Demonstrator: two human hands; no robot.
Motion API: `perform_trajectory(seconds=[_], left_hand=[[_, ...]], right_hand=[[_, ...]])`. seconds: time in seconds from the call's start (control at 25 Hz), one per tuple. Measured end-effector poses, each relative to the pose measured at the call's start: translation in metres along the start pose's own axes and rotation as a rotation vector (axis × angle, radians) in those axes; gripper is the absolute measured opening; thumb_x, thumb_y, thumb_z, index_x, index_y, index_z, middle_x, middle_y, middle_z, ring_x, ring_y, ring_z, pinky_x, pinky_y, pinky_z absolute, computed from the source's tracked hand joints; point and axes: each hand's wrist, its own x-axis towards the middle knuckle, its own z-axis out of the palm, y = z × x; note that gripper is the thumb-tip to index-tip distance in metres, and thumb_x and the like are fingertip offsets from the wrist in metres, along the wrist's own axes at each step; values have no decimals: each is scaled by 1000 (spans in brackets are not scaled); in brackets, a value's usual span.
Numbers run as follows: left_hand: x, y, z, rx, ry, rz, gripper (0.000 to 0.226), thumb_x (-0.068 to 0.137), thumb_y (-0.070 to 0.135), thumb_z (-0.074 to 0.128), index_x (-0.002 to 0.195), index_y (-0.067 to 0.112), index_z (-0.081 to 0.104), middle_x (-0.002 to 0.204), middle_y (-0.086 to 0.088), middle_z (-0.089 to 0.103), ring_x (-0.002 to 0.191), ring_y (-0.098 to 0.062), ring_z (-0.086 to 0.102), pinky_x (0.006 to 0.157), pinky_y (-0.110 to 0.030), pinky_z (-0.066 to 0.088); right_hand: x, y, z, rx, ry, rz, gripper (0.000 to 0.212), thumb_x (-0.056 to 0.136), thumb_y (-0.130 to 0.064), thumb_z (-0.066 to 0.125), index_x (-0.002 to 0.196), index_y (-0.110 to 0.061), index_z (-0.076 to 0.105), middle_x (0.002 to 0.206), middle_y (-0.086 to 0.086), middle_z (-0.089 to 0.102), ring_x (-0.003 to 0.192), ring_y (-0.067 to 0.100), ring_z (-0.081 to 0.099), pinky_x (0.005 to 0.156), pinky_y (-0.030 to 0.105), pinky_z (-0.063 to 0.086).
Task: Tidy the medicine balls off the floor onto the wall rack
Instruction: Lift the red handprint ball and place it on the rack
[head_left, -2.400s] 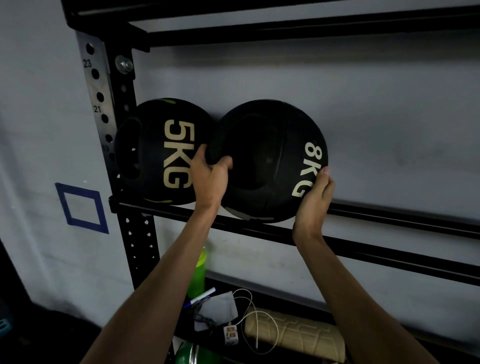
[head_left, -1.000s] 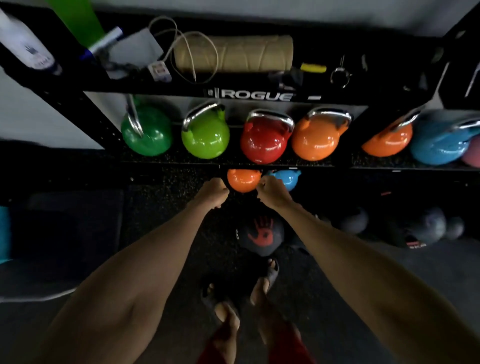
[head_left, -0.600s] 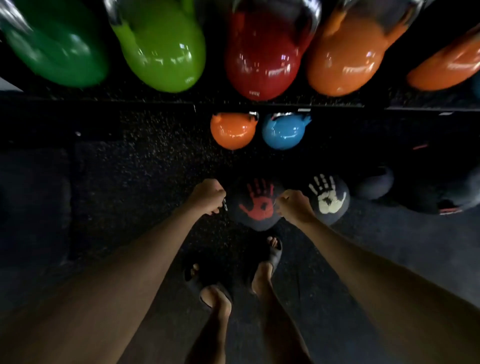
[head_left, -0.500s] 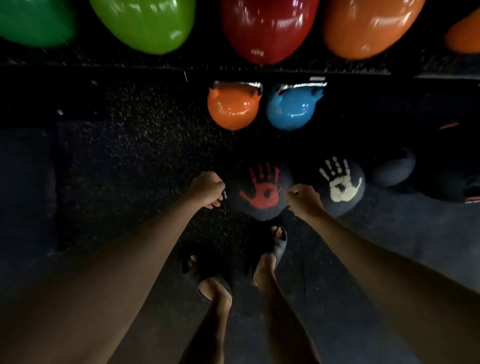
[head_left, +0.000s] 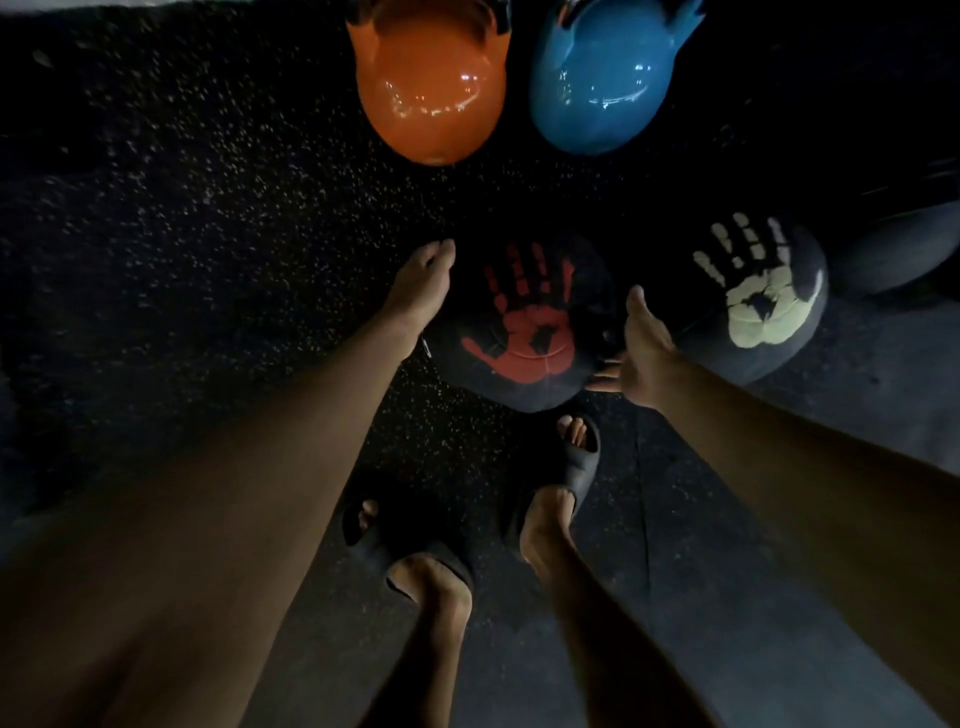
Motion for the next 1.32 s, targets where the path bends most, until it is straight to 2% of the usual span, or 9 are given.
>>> perform_trajectory(seconds=[0.08,0.2,0.48,0.64,0.8,0.96,1.12,1.24,1.32], left_hand=[[9,-9,9,27,19,10,46,104,50,37,139,23,50,127,1,52,126,-23,50,99,-34,39],[14,-32,7,72,72,72,45,100,55,42,126,20,51,123,-7,56,118,-27,54,104,-42,43],[15,-49,-12,35,52,32,57,93,60,55,124,13,46,118,-1,55,108,-18,54,87,-29,40],[-5,-72,-26,74,93,-26,45,96,58,52,98,13,55,91,4,55,82,-10,54,71,-14,42],[-33,-119,-25,133,88,-185,71,94,67,44,139,13,53,138,-14,57,125,-34,56,107,-38,43],[-53,-156,-13,113,156,-322,133,51,107,24,124,2,62,117,-25,66,107,-40,65,97,-50,51],[-54,-118,2,236,118,-319,103,80,87,36,129,-1,58,127,-22,61,118,-39,57,105,-52,43],[-33,-82,15,296,114,-326,93,84,83,38,120,0,60,115,-14,64,107,-35,62,92,-41,48],[-15,-68,21,322,106,-287,90,86,82,34,116,2,61,104,-11,62,96,-30,61,82,-37,45]], right_hand=[[2,6,12,17,16,-13,71,95,-71,37,146,-21,41,128,3,56,114,31,58,86,50,52],[12,21,21,-79,122,-106,83,91,-75,34,152,-19,27,150,9,46,131,34,50,106,53,45],[-2,0,48,-395,181,-204,84,97,-70,22,159,-15,8,154,24,36,138,41,41,110,47,36],[-1,-11,64,-637,189,-128,89,97,-71,20,157,-5,17,148,26,42,132,43,47,106,52,44],[-9,22,72,-807,142,-115,76,102,-57,24,145,3,40,144,25,47,130,40,48,105,43,42],[-27,64,56,-671,210,-243,61,99,-53,40,137,-5,47,131,21,57,122,39,53,95,42,42],[-54,116,21,-508,92,-530,64,100,-53,46,154,-25,24,149,2,45,128,18,49,97,33,42],[-39,117,17,-514,84,-558,79,98,-65,37,160,-30,3,167,-4,15,151,16,21,114,31,25],[-22,105,17,-472,139,-515,81,96,-70,32,159,-23,11,164,3,22,148,22,27,116,33,27]])
